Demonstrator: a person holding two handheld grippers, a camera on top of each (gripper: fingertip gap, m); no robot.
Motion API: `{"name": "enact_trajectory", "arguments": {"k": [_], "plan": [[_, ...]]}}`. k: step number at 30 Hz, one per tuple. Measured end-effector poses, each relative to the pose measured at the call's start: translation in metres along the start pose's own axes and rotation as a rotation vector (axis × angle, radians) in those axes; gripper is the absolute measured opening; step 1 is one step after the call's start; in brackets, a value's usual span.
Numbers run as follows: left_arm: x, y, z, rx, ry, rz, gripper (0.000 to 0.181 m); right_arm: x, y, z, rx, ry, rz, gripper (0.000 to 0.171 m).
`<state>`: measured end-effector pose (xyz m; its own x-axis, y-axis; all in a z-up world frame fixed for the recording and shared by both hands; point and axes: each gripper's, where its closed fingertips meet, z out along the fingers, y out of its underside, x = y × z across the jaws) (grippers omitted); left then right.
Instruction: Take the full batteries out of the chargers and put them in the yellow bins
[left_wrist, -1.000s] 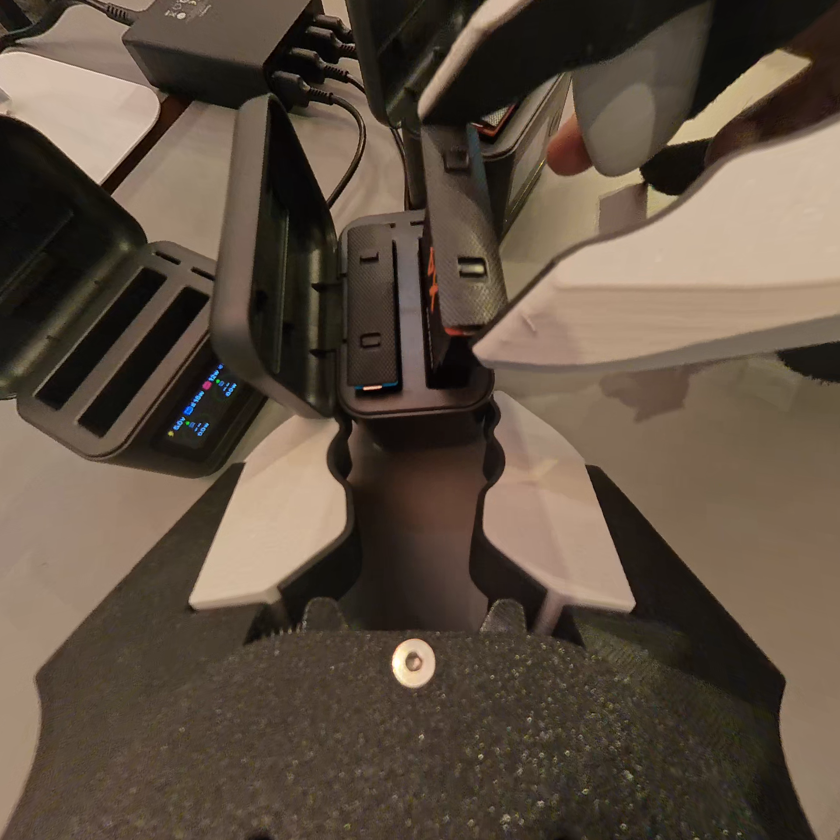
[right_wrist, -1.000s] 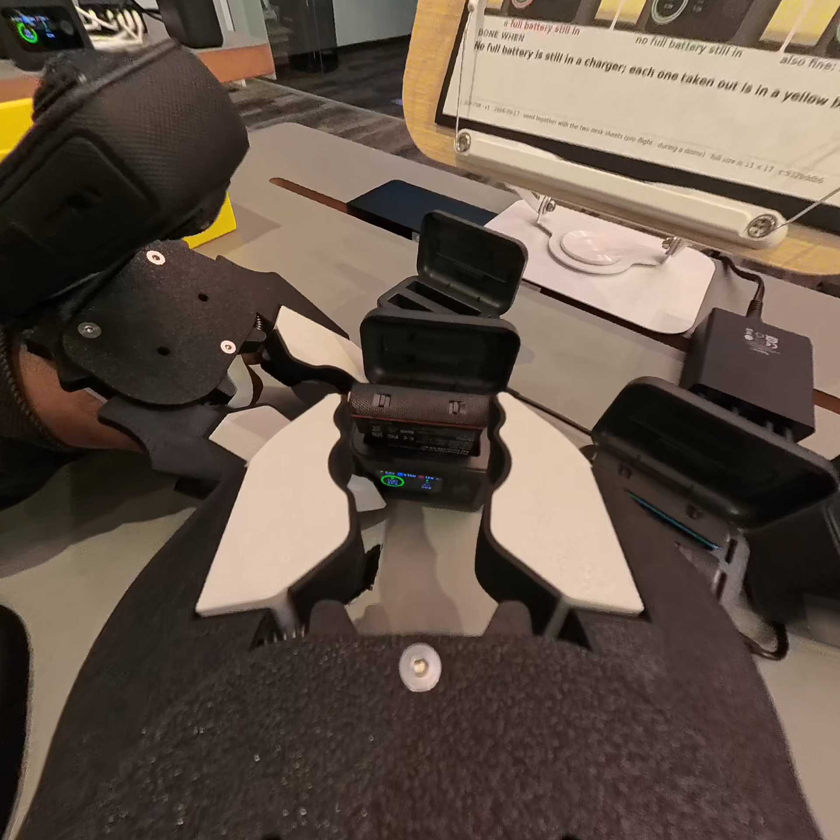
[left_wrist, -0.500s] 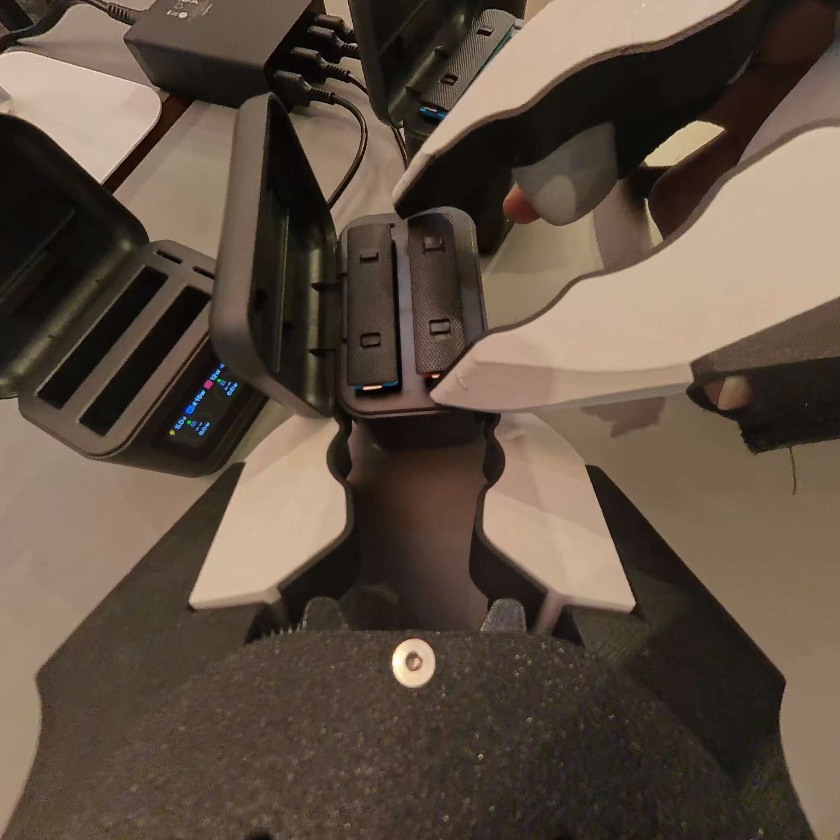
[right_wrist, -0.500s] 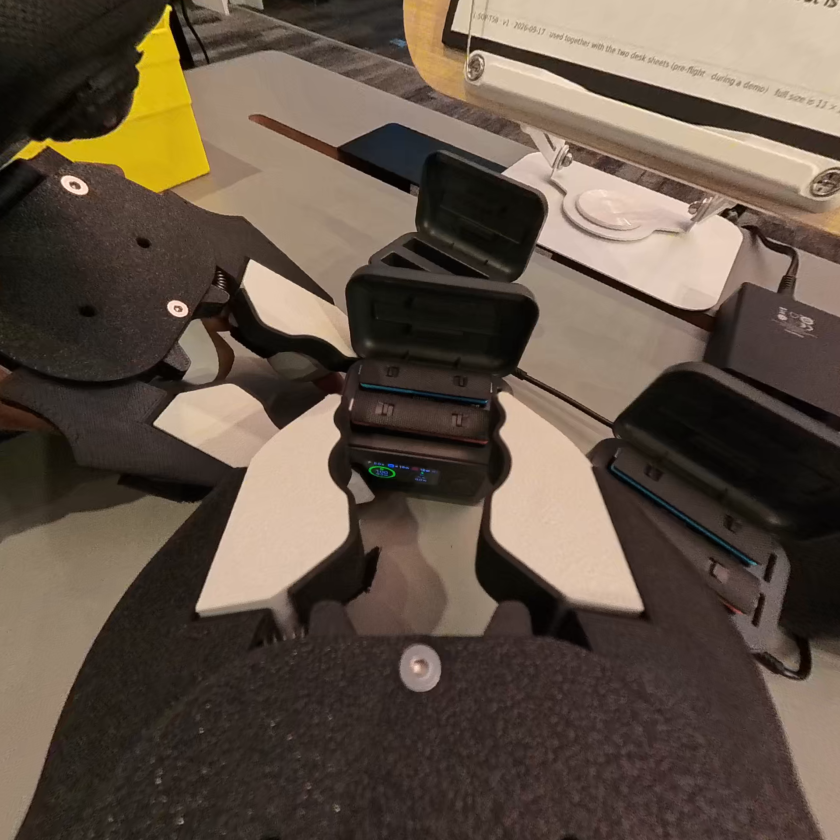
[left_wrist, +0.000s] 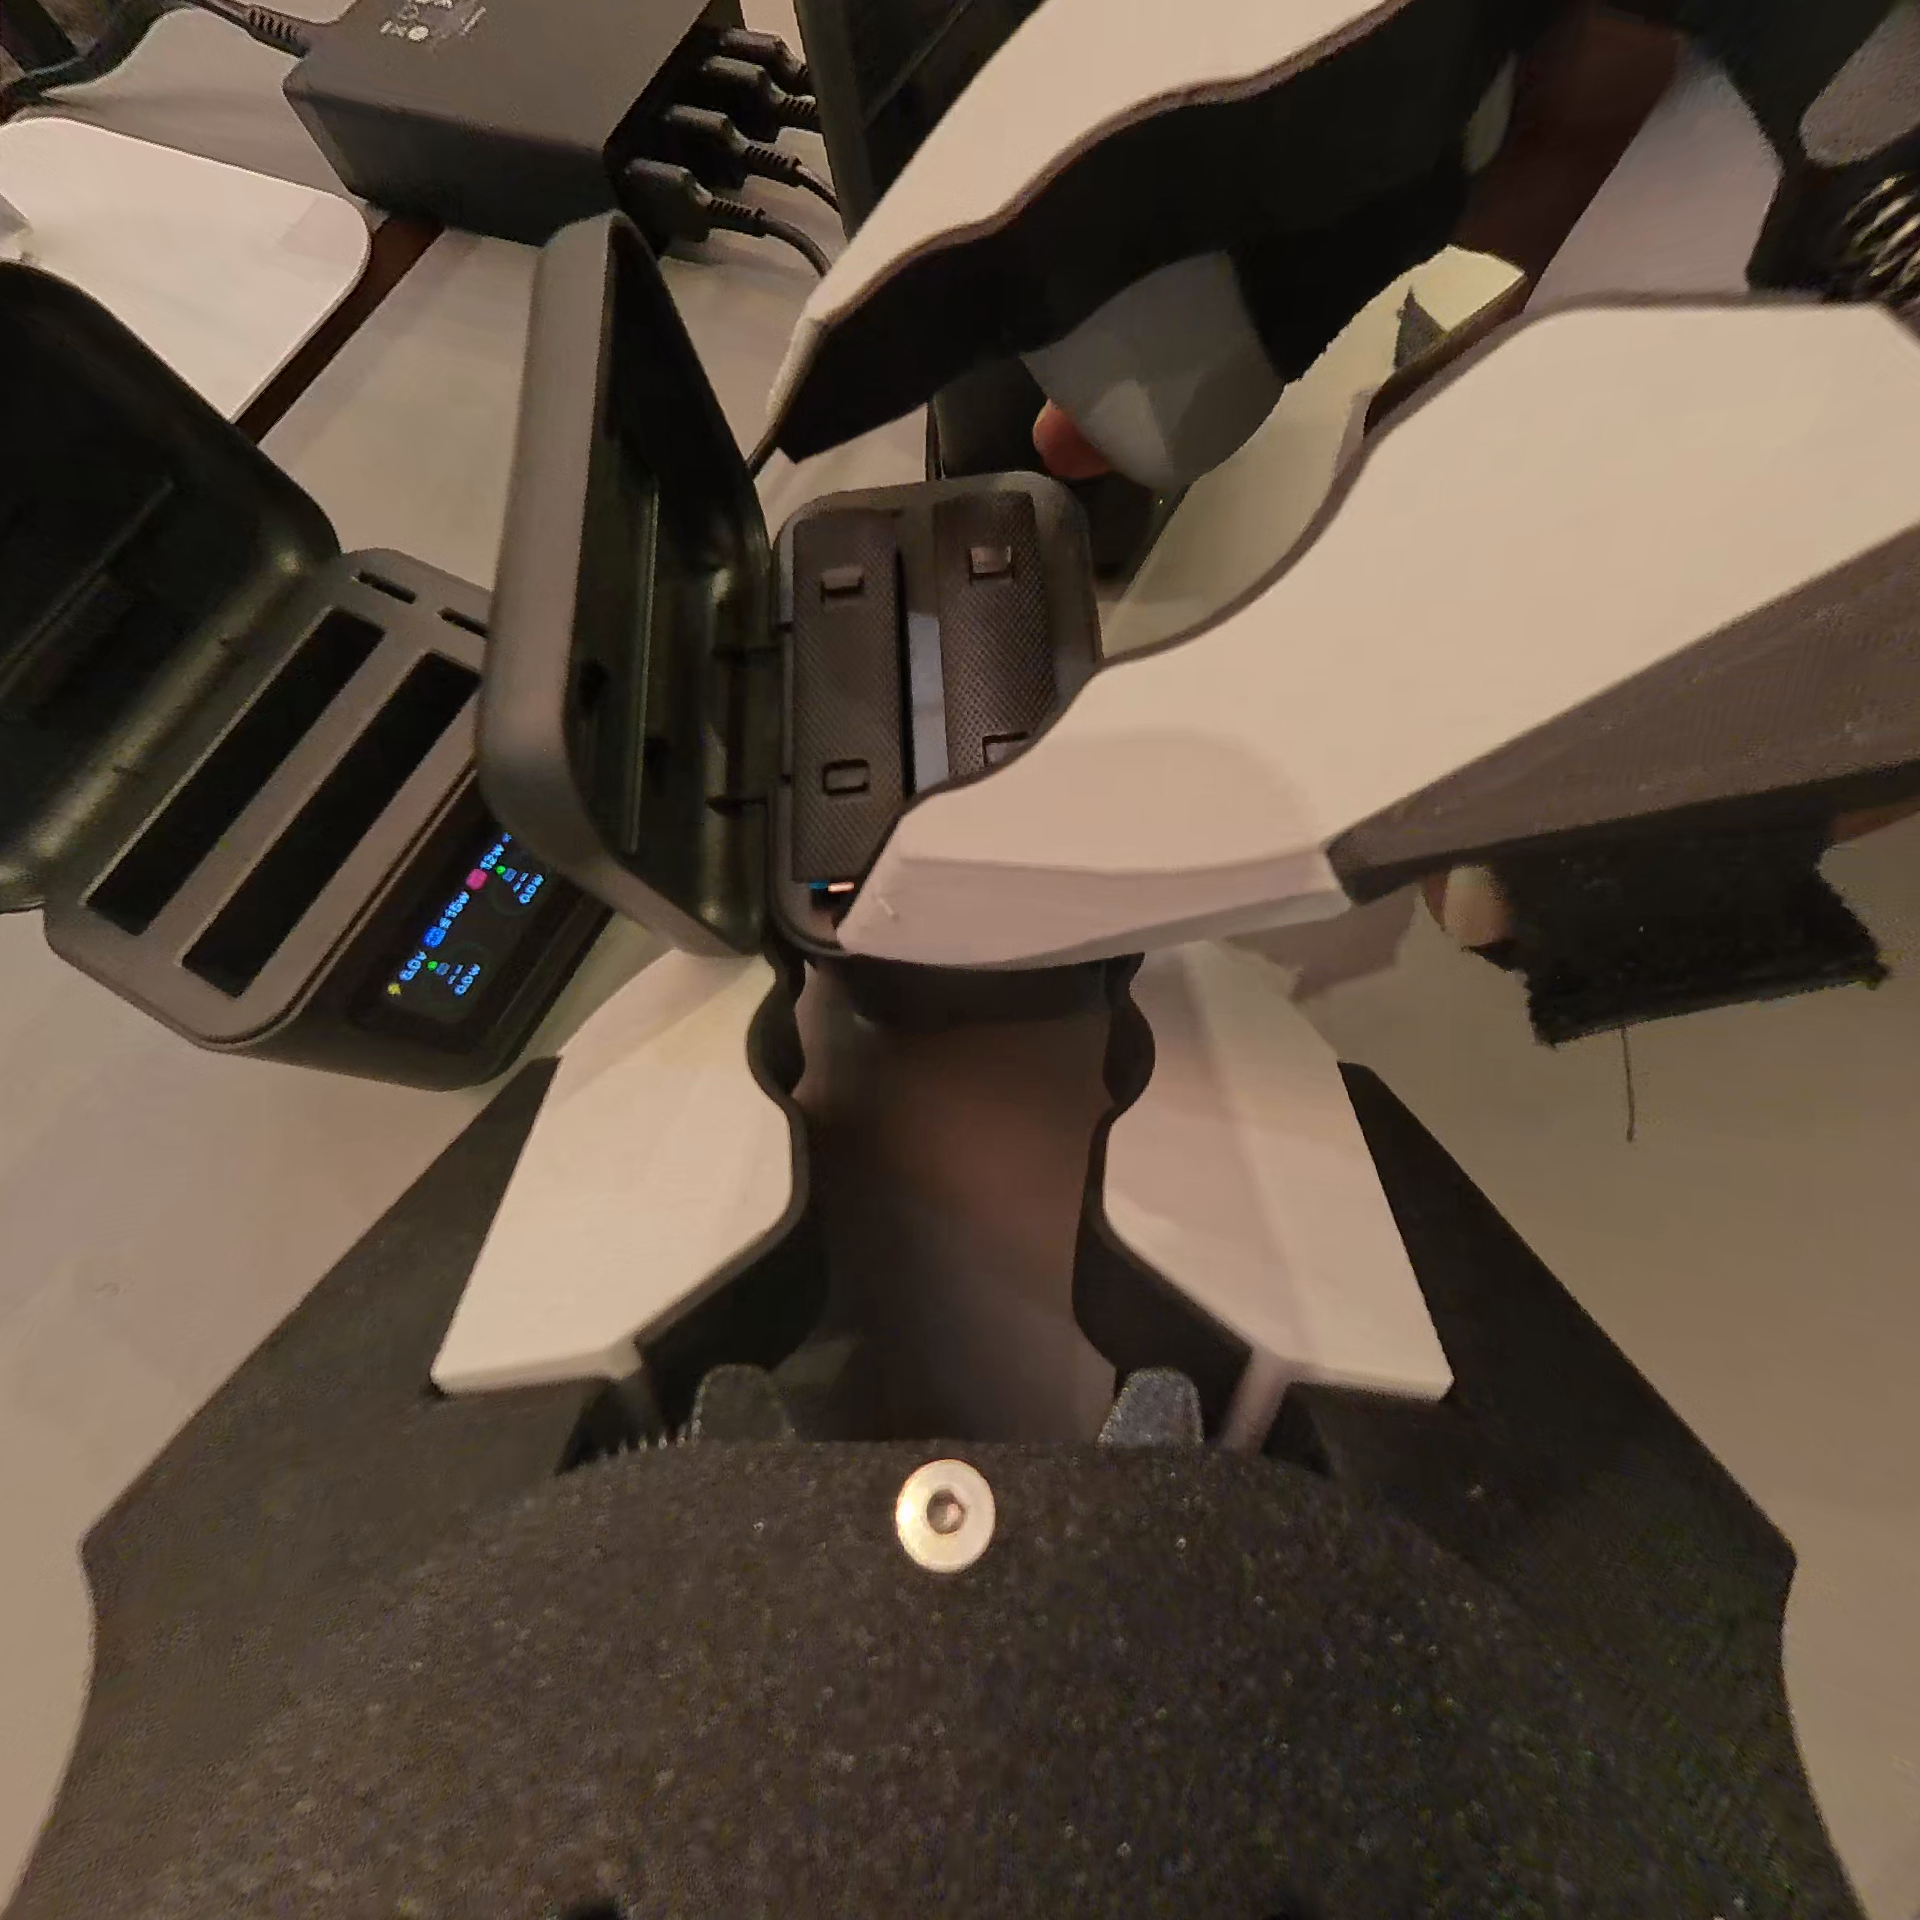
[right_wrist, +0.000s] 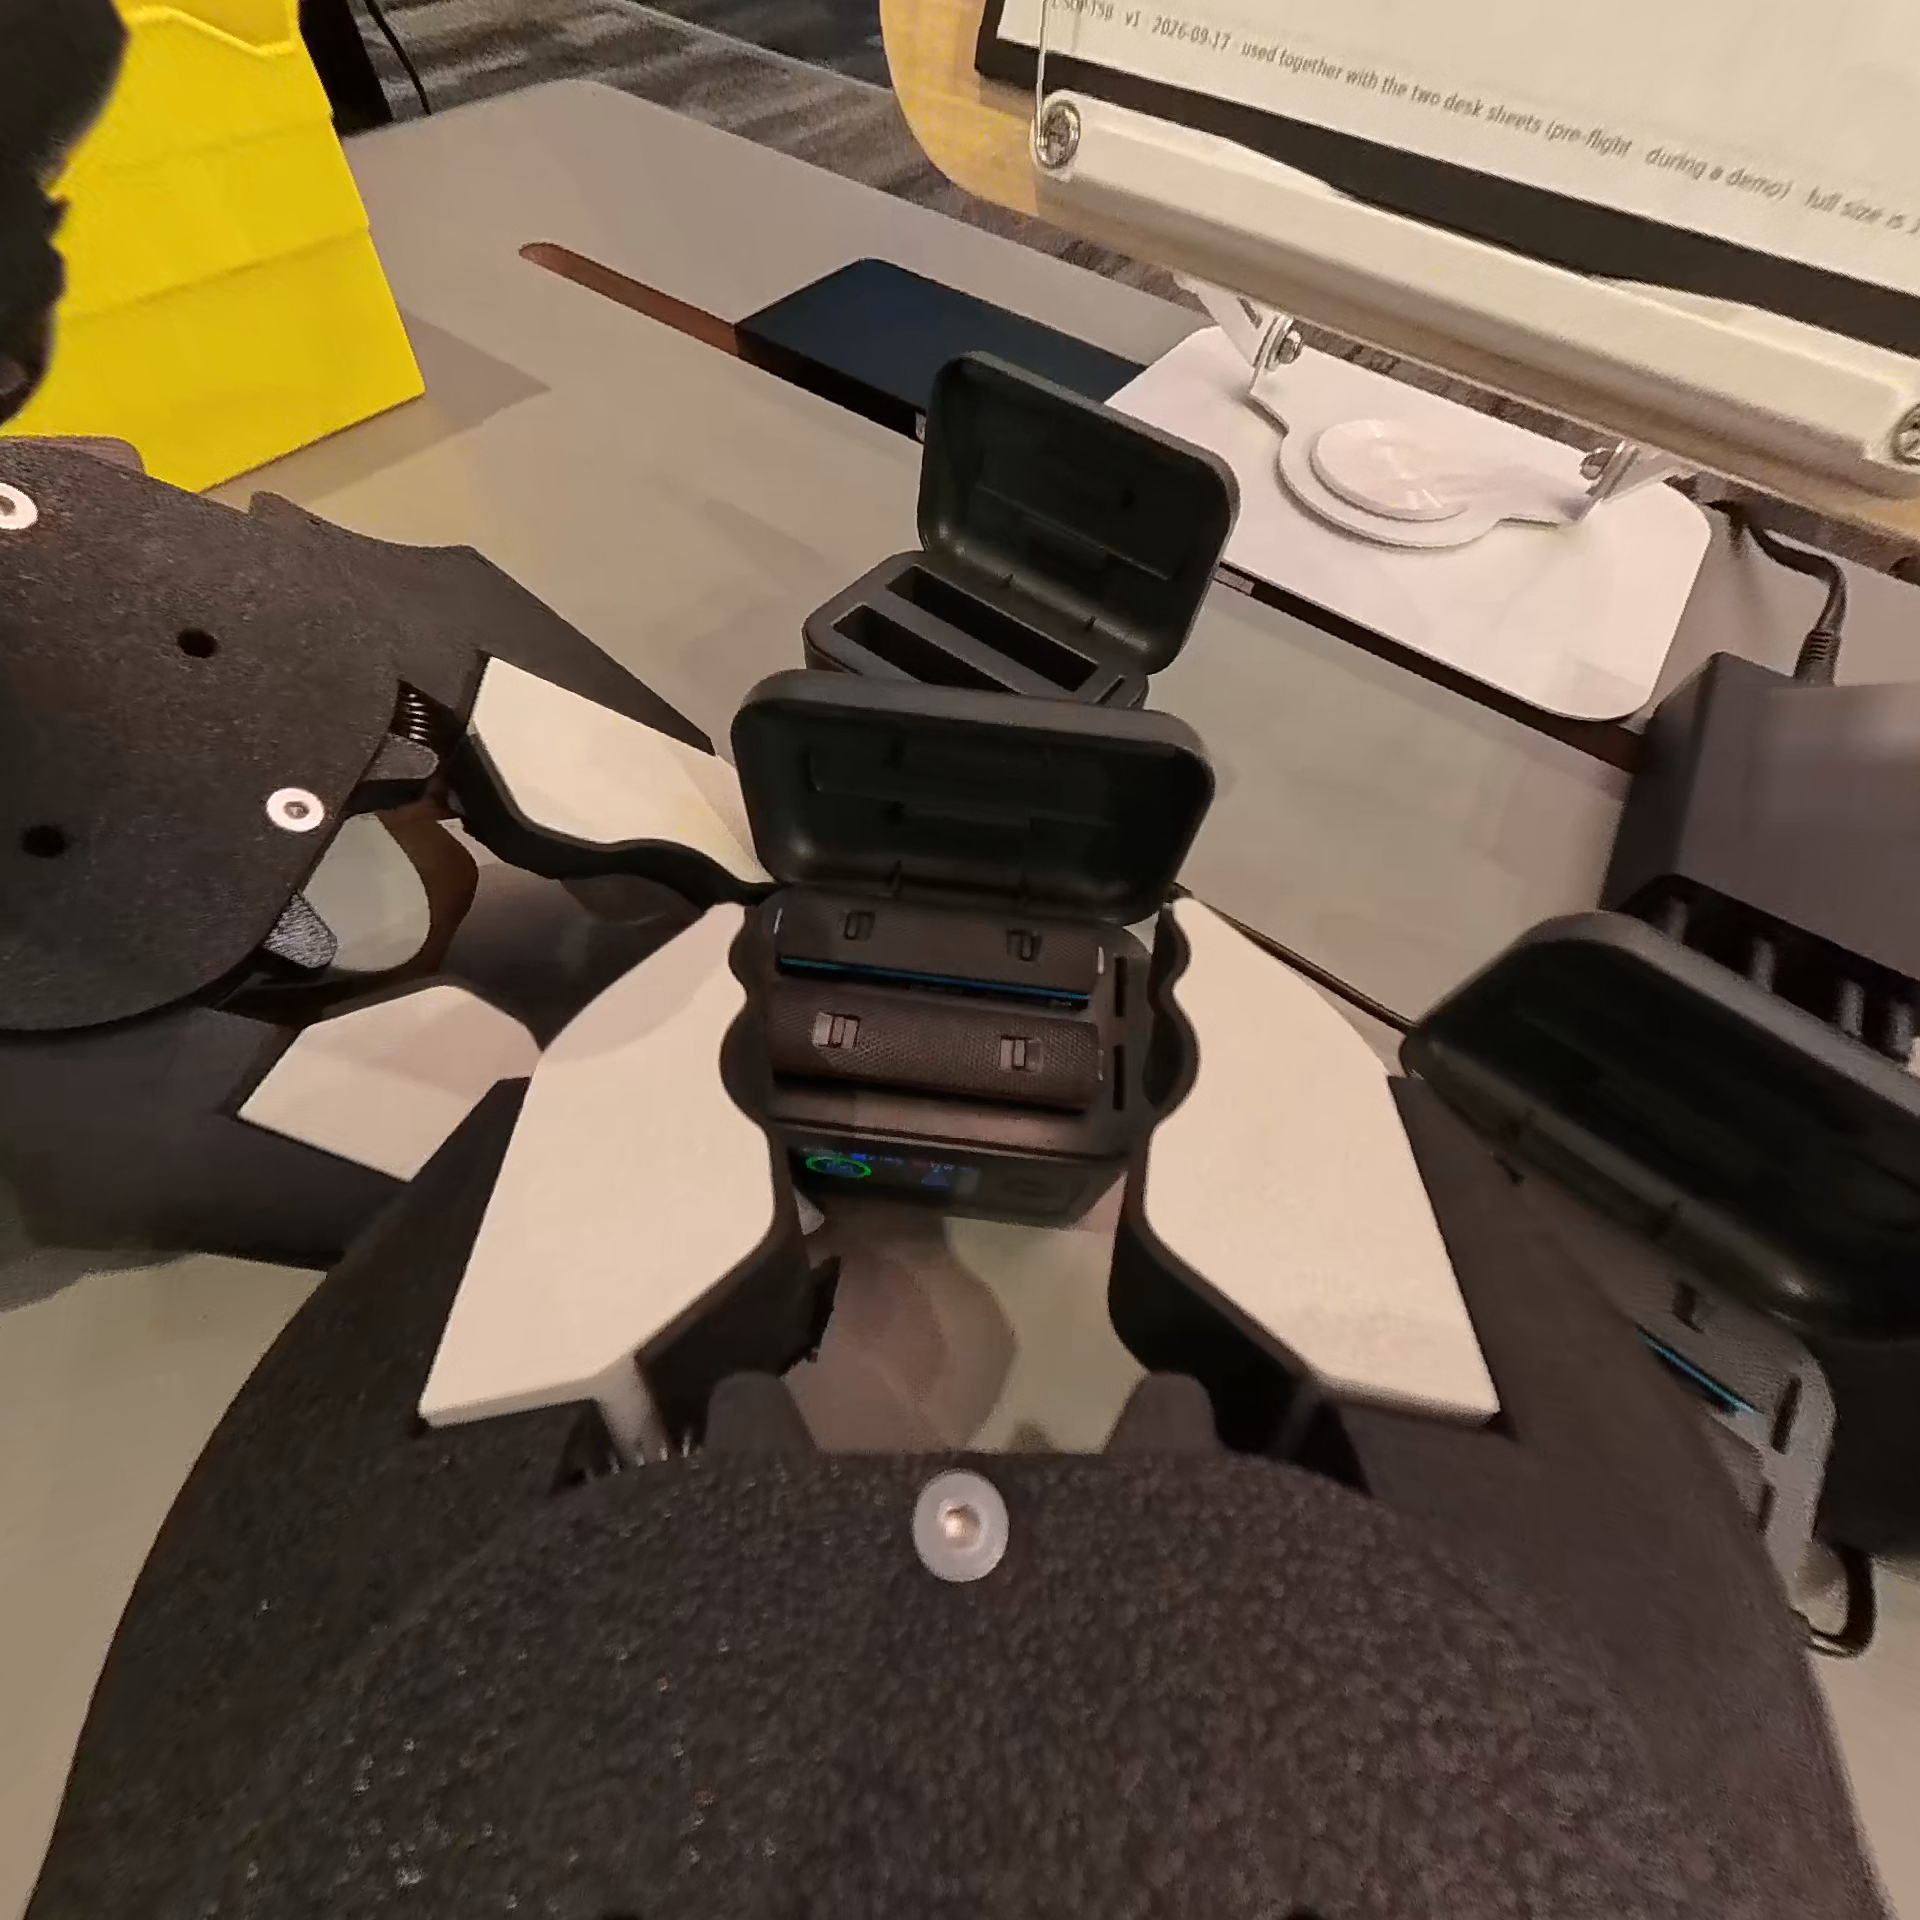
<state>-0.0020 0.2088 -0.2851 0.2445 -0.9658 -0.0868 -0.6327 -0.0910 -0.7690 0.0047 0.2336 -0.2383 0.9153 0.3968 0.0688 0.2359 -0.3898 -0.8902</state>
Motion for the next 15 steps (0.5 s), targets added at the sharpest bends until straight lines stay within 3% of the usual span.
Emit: {"name": "enact_trajectory", "arguments": {"k": [15], "plan": [[0.0004, 0.0003, 0.0, -0.004, -0.004, 0.005, 0.056, -0.0045, 0.0049, 0.0029, -0.085, -0.019, 0.045, 0.074]]}}
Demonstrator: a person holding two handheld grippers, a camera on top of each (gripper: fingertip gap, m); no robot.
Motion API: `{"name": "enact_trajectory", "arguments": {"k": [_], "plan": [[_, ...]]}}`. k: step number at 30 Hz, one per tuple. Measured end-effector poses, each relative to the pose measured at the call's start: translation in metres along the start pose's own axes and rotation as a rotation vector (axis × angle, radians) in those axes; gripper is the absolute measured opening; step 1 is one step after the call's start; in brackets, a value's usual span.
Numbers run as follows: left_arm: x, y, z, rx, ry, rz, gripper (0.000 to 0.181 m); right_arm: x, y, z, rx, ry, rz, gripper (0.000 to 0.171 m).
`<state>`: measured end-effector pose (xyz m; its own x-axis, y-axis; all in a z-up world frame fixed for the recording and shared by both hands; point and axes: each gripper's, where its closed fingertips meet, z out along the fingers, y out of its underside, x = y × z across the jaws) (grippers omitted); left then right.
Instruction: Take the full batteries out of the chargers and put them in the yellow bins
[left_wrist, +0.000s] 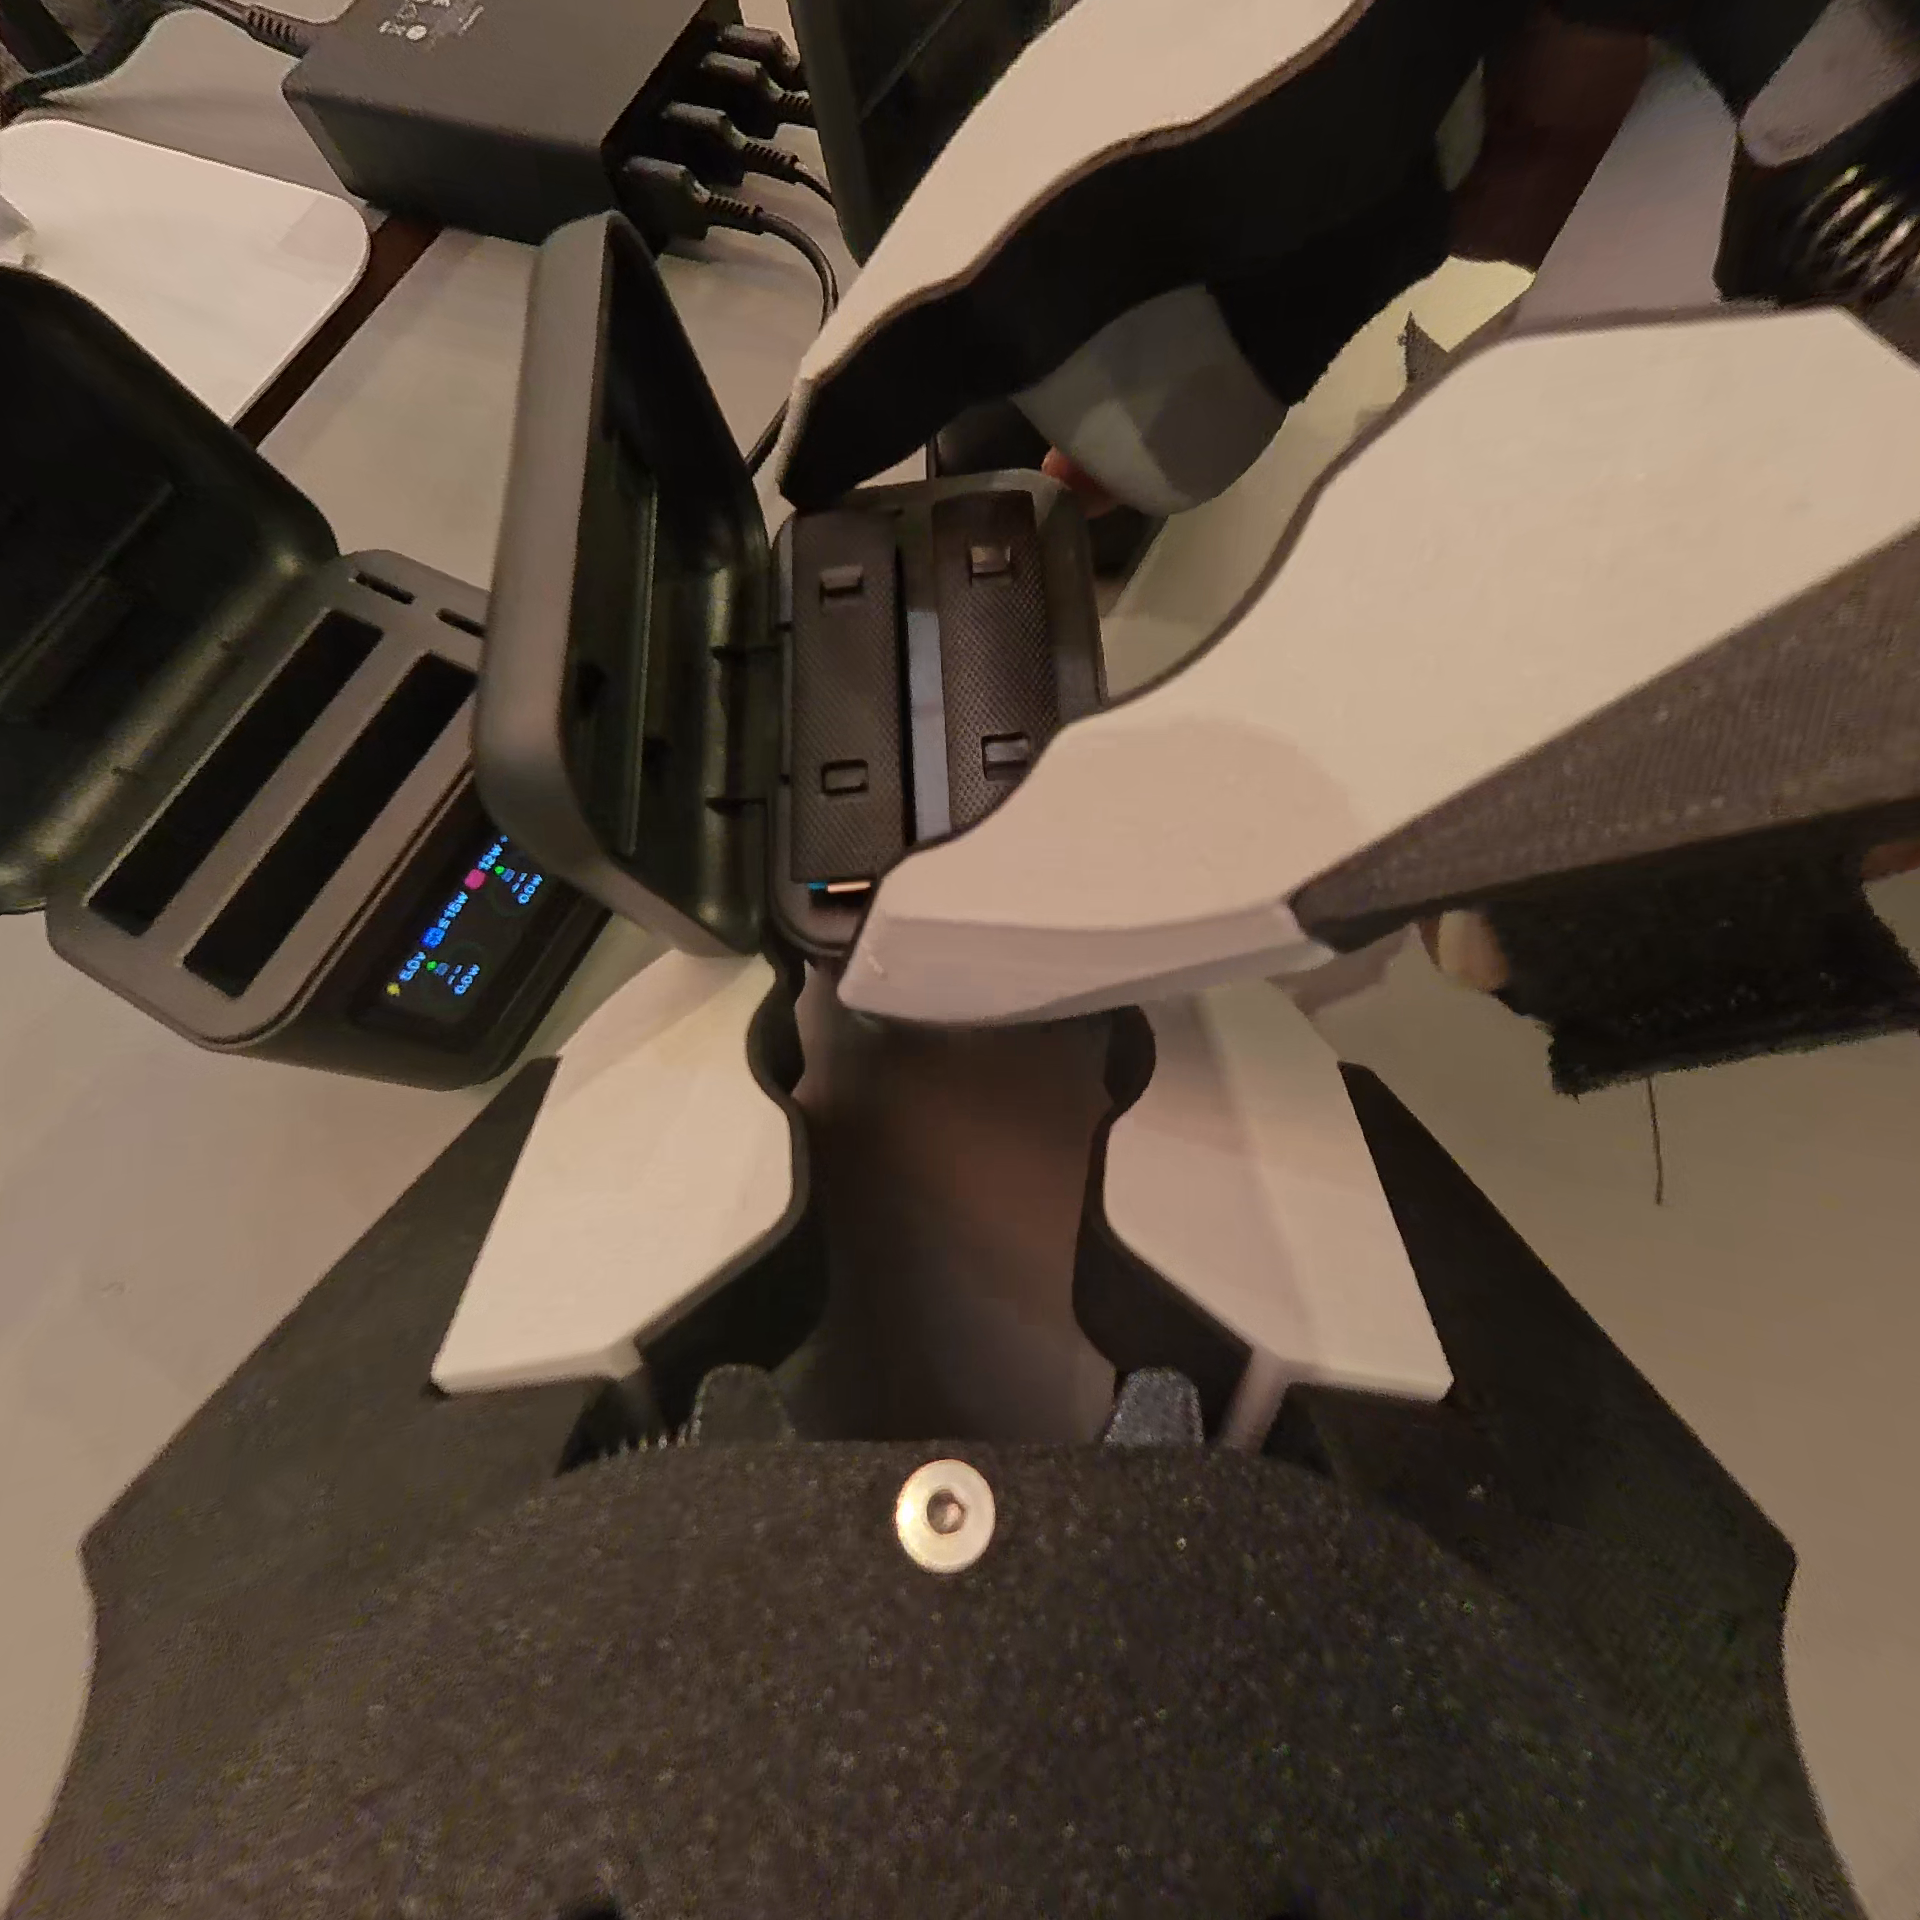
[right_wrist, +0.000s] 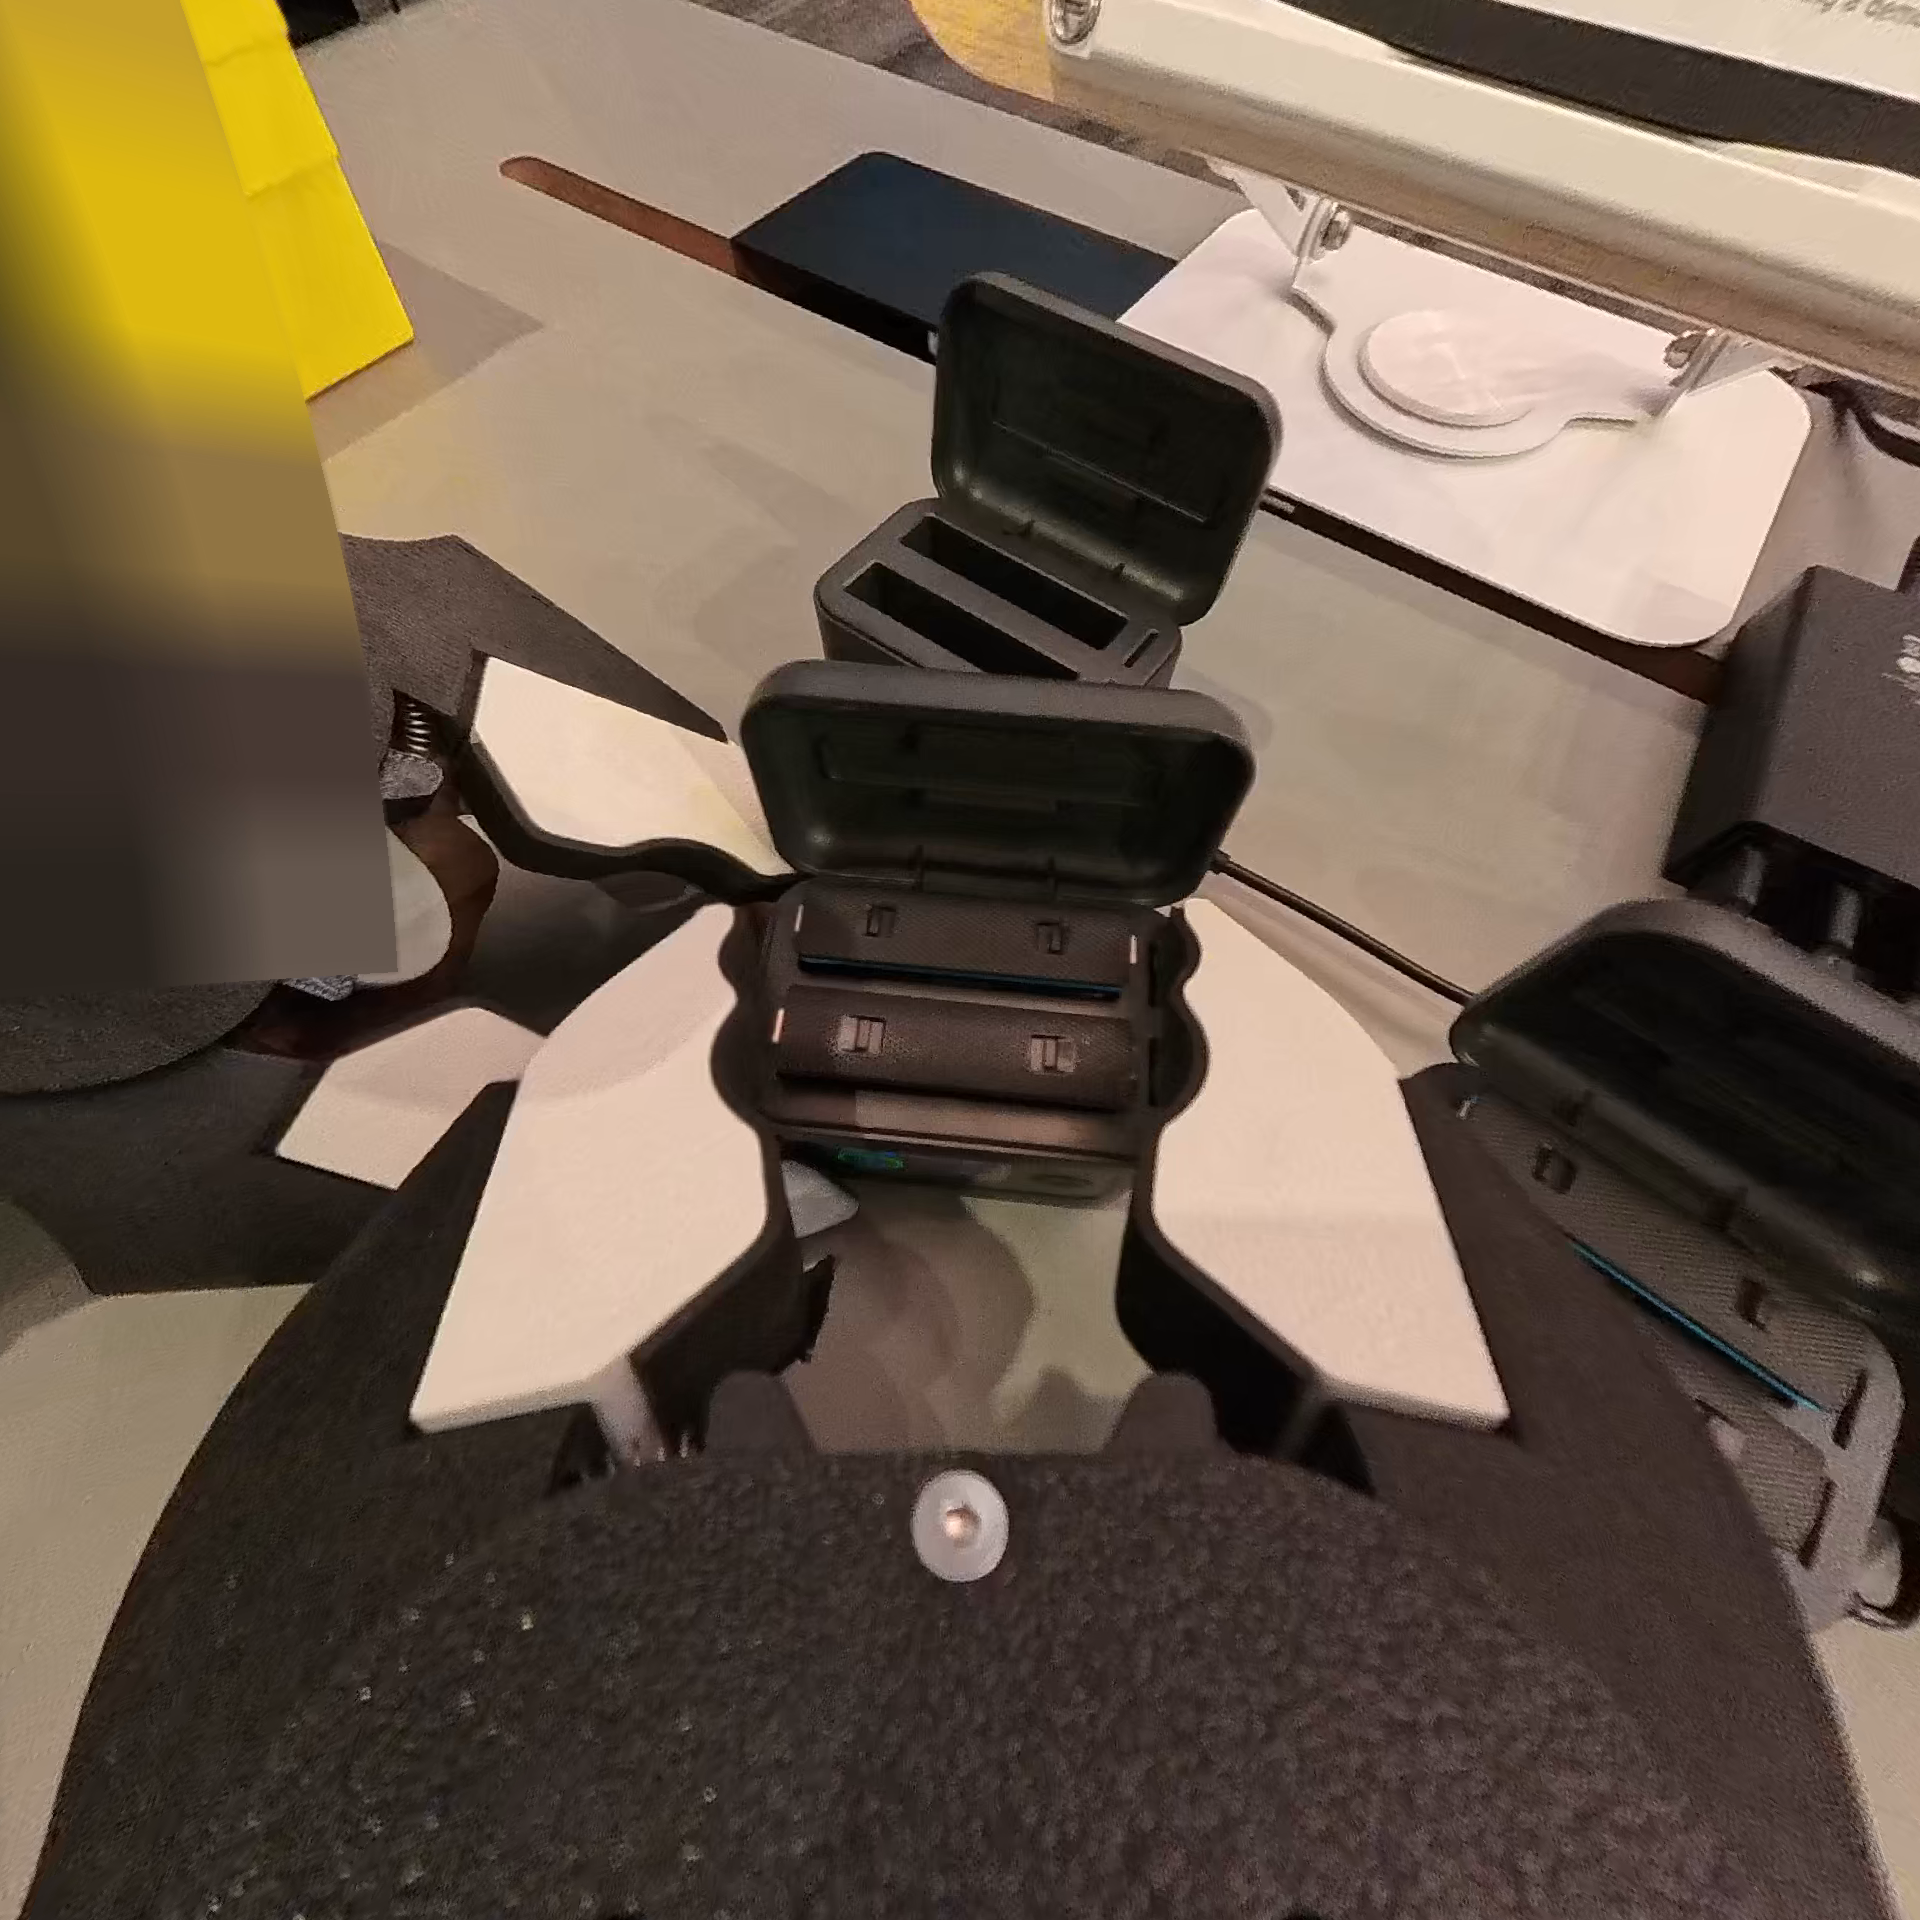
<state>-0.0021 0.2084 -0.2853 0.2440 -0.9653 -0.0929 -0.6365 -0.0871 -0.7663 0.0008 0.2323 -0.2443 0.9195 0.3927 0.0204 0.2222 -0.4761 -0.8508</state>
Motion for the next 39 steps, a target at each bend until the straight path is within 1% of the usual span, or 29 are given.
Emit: {"name": "enact_trajectory", "arguments": {"k": [2, 3, 8, 9, 17, 27, 39], "plan": [[0.0, 0.0, 0.0, -0.001, -0.001, 0.0, 0.056, -0.001, 0.0, 0.0, -0.006, 0.012, -0.01, 0.075], [0.0, 0.0, 0.0, -0.003, -0.002, 0.0, 0.056, -0.001, 0.0, 0.0, -0.004, 0.017, -0.022, 0.067], [0.001, 0.0, 0.0, -0.004, -0.001, -0.003, 0.056, -0.001, 0.0, -0.001, -0.003, 0.036, -0.029, 0.065], [0.001, 0.0, 0.0, -0.005, -0.002, -0.004, 0.056, -0.001, -0.003, -0.002, 0.01, 0.039, -0.032, 0.059], [0.002, 0.001, 0.001, -0.01, 0.01, -0.012, 0.056, -0.002, -0.004, -0.006, 0.036, 0.024, -0.043, 0.059], [0.002, -0.002, 0.0, 0.013, 0.003, 0.002, 0.056, 0.002, -0.005, -0.009, 0.05, -0.018, 0.037, 0.059], [0.003, -0.004, 0.001, 0.043, 0.018, -0.002, 0.056, 0.005, -0.006, -0.011, 0.069, -0.026, 0.079, 0.058]]}}
